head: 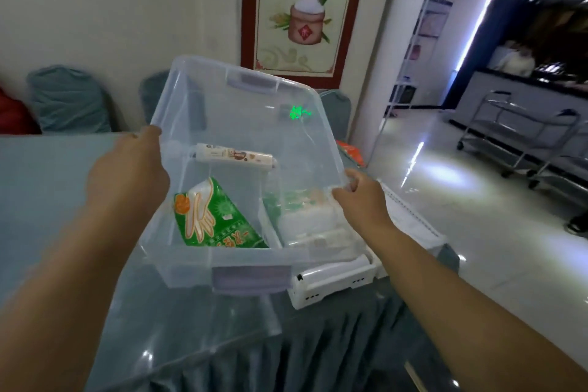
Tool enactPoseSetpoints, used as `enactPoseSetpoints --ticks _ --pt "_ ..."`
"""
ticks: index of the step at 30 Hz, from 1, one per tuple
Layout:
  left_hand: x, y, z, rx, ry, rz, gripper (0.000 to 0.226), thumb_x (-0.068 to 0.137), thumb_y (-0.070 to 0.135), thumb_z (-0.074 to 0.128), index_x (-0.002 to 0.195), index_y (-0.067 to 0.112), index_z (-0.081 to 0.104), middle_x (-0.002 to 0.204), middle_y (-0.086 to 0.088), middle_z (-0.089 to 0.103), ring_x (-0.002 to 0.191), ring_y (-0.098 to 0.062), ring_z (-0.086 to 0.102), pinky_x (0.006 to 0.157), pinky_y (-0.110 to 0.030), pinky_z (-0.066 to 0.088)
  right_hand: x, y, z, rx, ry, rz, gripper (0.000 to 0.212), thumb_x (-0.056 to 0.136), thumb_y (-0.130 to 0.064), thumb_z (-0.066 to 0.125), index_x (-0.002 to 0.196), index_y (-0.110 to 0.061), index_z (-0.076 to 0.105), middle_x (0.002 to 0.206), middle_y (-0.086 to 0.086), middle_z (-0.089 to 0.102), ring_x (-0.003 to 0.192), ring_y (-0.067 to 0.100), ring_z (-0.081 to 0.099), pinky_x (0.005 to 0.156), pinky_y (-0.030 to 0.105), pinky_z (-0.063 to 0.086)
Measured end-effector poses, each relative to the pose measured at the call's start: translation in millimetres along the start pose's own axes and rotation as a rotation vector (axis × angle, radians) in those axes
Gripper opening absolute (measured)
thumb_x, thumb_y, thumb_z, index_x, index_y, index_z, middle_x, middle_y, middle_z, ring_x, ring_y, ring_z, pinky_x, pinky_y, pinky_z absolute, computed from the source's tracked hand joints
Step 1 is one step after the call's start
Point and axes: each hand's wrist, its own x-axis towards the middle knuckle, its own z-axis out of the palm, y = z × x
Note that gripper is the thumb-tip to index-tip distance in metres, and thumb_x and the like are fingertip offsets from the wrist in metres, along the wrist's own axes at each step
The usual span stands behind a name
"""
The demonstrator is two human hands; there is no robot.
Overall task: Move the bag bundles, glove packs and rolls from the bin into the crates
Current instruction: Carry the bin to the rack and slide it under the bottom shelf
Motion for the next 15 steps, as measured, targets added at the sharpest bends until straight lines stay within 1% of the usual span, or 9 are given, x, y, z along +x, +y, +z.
enactPoseSetpoints --ticks 3,5,7,9,11,13,15 --pt "-7.8 58.4 5.6 -0.030 0.011 0.090 0.052 0.086 0.002 0.045 0.136 0.016 0.035 0.121 -0.025 0.050 0.094 -0.048 0.054 0.074 -0.049 0.045 -4.7 25.1 -60.2 0.000 0.094 0.017 0.041 0.078 -0.010 0.061 0.118 -0.015 0.058 0.065 -0.005 0.052 0.058 0.011 0.049 0.053 0.023 0.039" --pt "-18.9 102.4 15.3 -0.079 -0.005 0.142 0.054 0.086 0.001 0.044 0.137 0.016 0.035 0.124 -0.024 0.049 0.096 -0.048 0.054 0.072 -0.047 0.042 -9.7 48.4 -103.6 -0.015 0.142 0.043 0.047 0.080 -0.012 0.062 0.125 -0.014 0.054 0.070 -0.005 0.053 0.065 0.012 0.053 0.059 0.023 0.040" --pt "-34.6 150.7 28.5 -0.139 -0.041 0.176 0.055 0.086 0.000 0.045 0.138 0.016 0.034 0.128 -0.022 0.046 0.100 -0.047 0.053 0.075 -0.048 0.043 -16.2 77.0 -148.8 -0.036 0.189 0.087 0.052 0.081 -0.014 0.062 0.131 -0.014 0.049 0.076 -0.005 0.055 0.072 0.013 0.054 0.067 0.023 0.040" --pt "-52.0 201.8 42.9 -0.175 -0.080 0.207 0.054 0.087 0.001 0.046 0.138 0.016 0.033 0.126 -0.022 0.048 0.099 -0.045 0.055 0.080 -0.048 0.047 -23.7 107.5 -195.5 -0.053 0.239 0.127 0.053 0.082 -0.015 0.061 0.133 -0.015 0.047 0.077 -0.006 0.055 0.070 0.008 0.054 0.062 0.020 0.038" --pt "-70.7 253.5 57.7 -0.189 -0.117 0.248 0.050 0.087 0.001 0.046 0.135 0.013 0.036 0.123 -0.023 0.051 0.098 -0.045 0.056 0.080 -0.048 0.048 -31.6 138.7 -242.6 -0.071 0.274 0.158 0.052 0.083 -0.016 0.061 0.134 -0.016 0.047 0.078 -0.005 0.056 0.070 0.006 0.054 0.060 0.016 0.038" --pt "-90.4 304.2 72.6 -0.212 -0.140 0.304 0.047 0.086 -0.001 0.046 0.131 0.009 0.039 0.122 -0.024 0.051 0.100 -0.045 0.054 0.078 -0.048 0.046 -38.6 169.6 -289.1 -0.089 0.310 0.194 0.051 0.084 -0.016 0.061 0.133 -0.016 0.048 0.083 -0.004 0.058 0.073 0.010 0.056 0.061 0.018 0.040" --pt "-111.0 352.9 89.0 -0.220 -0.152 0.359 0.045 0.085 -0.001 0.047 0.129 0.008 0.041 0.121 -0.025 0.051 0.102 -0.045 0.054 0.080 -0.049 0.045 -45.3 200.5 -333.6 -0.105 0.355 0.232 0.050 0.083 -0.015 0.061 0.132 -0.016 0.049 0.082 -0.006 0.058 0.072 0.008 0.055 0.060 0.019 0.041"
